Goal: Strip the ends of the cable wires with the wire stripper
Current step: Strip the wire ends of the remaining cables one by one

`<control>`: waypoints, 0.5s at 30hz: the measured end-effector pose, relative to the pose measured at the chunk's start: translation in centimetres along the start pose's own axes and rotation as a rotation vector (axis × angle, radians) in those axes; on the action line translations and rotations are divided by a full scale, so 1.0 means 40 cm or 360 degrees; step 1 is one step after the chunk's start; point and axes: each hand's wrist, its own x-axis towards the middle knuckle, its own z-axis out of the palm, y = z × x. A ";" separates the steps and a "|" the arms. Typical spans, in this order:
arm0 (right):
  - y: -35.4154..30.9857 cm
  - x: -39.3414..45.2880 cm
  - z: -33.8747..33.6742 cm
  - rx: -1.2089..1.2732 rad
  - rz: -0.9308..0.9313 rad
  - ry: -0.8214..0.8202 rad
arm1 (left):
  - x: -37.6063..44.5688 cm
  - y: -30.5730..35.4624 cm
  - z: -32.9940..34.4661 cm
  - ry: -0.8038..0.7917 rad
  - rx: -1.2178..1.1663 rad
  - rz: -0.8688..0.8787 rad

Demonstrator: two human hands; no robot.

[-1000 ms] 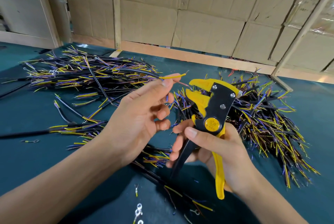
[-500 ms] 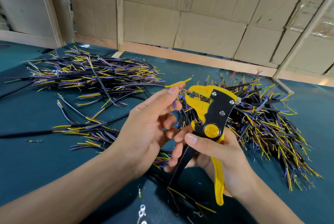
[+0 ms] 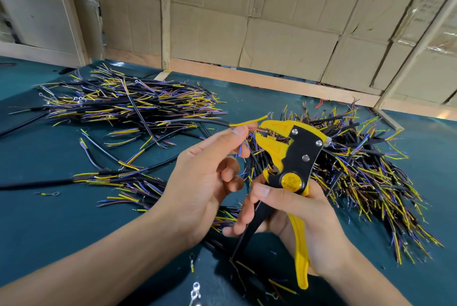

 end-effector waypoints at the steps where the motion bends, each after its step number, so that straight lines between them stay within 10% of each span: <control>1: 0.000 0.000 0.001 0.0009 0.0009 0.0006 | 0.000 0.001 0.000 -0.0021 0.0006 -0.0001; 15: -0.005 -0.003 0.004 -0.0098 -0.0005 0.0009 | -0.003 0.005 0.005 0.0094 0.0006 -0.0057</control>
